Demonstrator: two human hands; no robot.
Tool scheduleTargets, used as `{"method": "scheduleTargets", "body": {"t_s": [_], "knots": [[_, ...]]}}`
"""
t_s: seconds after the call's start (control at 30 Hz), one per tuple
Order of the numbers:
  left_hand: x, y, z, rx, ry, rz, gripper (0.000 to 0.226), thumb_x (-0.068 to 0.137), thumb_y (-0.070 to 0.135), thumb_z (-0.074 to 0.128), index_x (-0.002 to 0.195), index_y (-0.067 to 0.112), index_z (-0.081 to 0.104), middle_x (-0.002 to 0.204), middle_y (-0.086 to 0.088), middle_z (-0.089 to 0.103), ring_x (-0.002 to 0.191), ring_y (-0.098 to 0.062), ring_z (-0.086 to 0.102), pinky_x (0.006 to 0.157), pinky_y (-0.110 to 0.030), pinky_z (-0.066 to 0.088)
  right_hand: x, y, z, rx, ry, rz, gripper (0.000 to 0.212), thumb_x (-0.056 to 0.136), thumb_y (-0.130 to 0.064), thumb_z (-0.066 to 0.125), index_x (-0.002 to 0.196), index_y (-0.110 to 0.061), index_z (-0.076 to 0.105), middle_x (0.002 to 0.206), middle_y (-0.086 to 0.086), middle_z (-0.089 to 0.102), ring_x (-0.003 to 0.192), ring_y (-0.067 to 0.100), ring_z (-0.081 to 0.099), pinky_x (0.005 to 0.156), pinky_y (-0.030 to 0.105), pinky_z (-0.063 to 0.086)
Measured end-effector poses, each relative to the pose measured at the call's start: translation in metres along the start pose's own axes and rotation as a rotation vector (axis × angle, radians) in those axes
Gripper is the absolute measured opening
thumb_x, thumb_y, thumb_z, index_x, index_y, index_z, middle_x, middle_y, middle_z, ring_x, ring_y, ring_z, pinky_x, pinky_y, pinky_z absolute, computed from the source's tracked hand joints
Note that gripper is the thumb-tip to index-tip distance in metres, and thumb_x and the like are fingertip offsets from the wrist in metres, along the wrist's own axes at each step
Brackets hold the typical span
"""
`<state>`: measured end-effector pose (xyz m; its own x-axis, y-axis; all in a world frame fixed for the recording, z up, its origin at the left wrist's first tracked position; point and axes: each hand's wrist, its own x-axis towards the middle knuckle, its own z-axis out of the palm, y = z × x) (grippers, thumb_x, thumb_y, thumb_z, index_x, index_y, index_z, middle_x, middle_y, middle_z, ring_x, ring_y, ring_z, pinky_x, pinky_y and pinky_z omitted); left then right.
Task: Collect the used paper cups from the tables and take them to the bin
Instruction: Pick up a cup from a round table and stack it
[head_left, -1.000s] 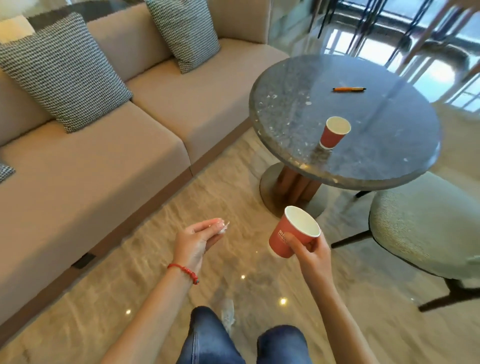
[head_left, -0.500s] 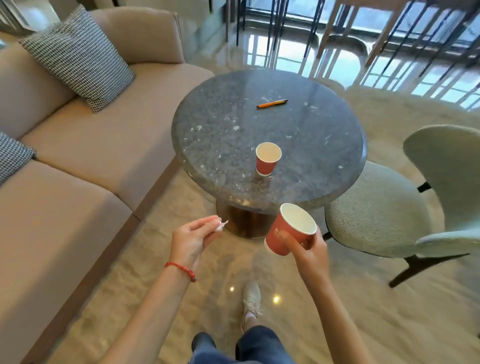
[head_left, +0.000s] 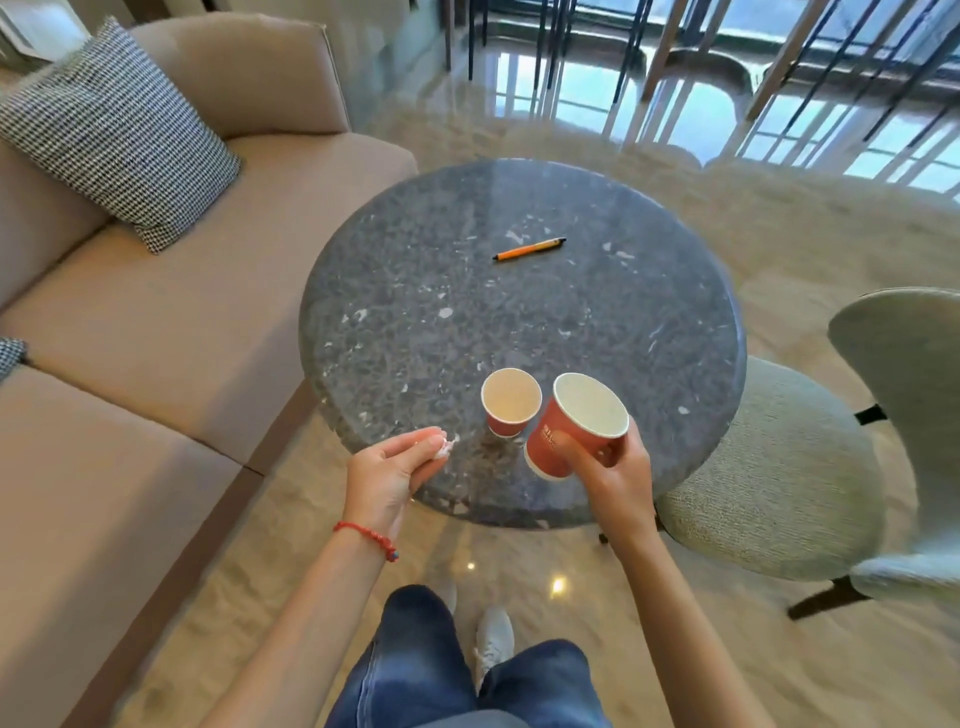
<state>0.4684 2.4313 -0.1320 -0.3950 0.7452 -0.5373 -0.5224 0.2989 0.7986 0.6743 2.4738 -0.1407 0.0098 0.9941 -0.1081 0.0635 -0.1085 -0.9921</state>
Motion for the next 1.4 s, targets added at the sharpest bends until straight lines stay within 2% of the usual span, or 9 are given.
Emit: {"method": "scheduleTargets", "body": {"t_s": [0.1,0.23,0.33,0.53,0.73,0.87,1.03,1.23,1.4], "knots": [[0.022,0.0,0.002,0.022,-0.006,-0.031,0.009,0.076,-0.006,0.066,0.082,0.0,0.07,0.077,-0.009,0.074,0.075,-0.016,0.071,0.062,-0.017,0.055,0.016,0.002,0.014,-0.016,-0.009,0.011,0.058,0.054,-0.037,0.083,0.103,-0.035,0.052,0.103,-0.016,0.061,0.091,-0.009,0.06,0.072,0.009,0.049],[0.043,0.007,0.007,0.075,-0.055,-0.067,0.009,0.075,-0.005,0.066,0.08,0.001,0.07,0.073,-0.007,0.074,0.072,-0.014,0.071,0.062,-0.017,0.055,0.033,0.006,0.03,-0.059,0.014,0.016,0.059,0.058,-0.034,0.082,0.107,-0.036,0.05,0.105,-0.017,0.061,0.096,-0.005,0.06,0.077,0.014,0.05],[0.058,0.015,0.007,0.119,-0.064,-0.068,0.009,0.076,-0.005,0.066,0.082,0.001,0.07,0.072,-0.006,0.074,0.071,-0.013,0.071,0.063,-0.018,0.056,0.046,0.011,0.038,-0.141,0.011,-0.013,0.058,0.064,-0.025,0.085,0.106,-0.041,0.048,0.102,-0.025,0.059,0.095,-0.012,0.056,0.076,0.006,0.045],[0.08,0.019,0.004,0.141,-0.03,-0.12,0.009,0.076,-0.006,0.066,0.082,0.0,0.069,0.073,-0.007,0.073,0.071,-0.015,0.069,0.065,-0.018,0.056,0.059,0.022,0.052,-0.245,0.026,-0.027,0.069,0.063,-0.029,0.086,0.116,-0.037,0.043,0.109,-0.025,0.054,0.1,-0.018,0.049,0.079,-0.002,0.037],[0.092,0.021,0.006,0.174,-0.03,-0.151,0.009,0.077,-0.007,0.065,0.082,-0.001,0.068,0.083,-0.014,0.07,0.077,-0.019,0.067,0.064,-0.018,0.057,0.06,0.039,0.057,-0.34,0.023,-0.026,0.073,0.062,-0.039,0.085,0.12,-0.037,0.041,0.121,-0.005,0.056,0.108,0.007,0.052,0.085,0.0,0.036],[0.1,0.021,0.009,0.19,-0.037,-0.162,0.009,0.077,-0.007,0.065,0.082,0.0,0.069,0.072,-0.006,0.072,0.068,-0.013,0.07,0.06,-0.017,0.056,0.058,0.046,0.058,-0.343,0.027,-0.008,0.07,0.06,-0.045,0.084,0.113,-0.054,0.039,0.119,-0.01,0.055,0.106,-0.007,0.05,0.084,-0.001,0.035],[0.106,0.019,0.012,0.196,-0.054,-0.18,0.009,0.075,-0.005,0.067,0.082,0.001,0.069,0.072,-0.006,0.073,0.071,-0.014,0.07,0.063,-0.019,0.056,0.057,0.06,0.053,-0.379,-0.042,0.033,0.086,0.06,-0.037,0.086,0.131,-0.034,0.037,0.13,-0.014,0.046,0.119,0.001,0.044,0.095,0.004,0.031],[0.109,0.016,0.012,0.208,-0.069,-0.193,0.009,0.075,-0.005,0.068,0.078,0.004,0.07,0.073,-0.006,0.074,0.077,-0.018,0.07,0.063,-0.018,0.056,0.054,0.069,0.056,-0.358,-0.066,0.087,0.089,0.058,-0.026,0.089,0.124,-0.043,0.031,0.121,-0.03,0.042,0.108,-0.016,0.043,0.09,-0.003,0.03],[0.111,0.014,0.01,0.216,-0.074,-0.208,0.009,0.075,-0.005,0.068,0.078,0.003,0.07,0.073,-0.006,0.074,0.078,-0.019,0.07,0.064,-0.018,0.056,0.054,0.073,0.063,-0.338,0.0,0.119,0.077,0.059,-0.023,0.088,0.115,-0.042,0.037,0.114,-0.029,0.047,0.104,-0.02,0.046,0.081,-0.004,0.033]]}}
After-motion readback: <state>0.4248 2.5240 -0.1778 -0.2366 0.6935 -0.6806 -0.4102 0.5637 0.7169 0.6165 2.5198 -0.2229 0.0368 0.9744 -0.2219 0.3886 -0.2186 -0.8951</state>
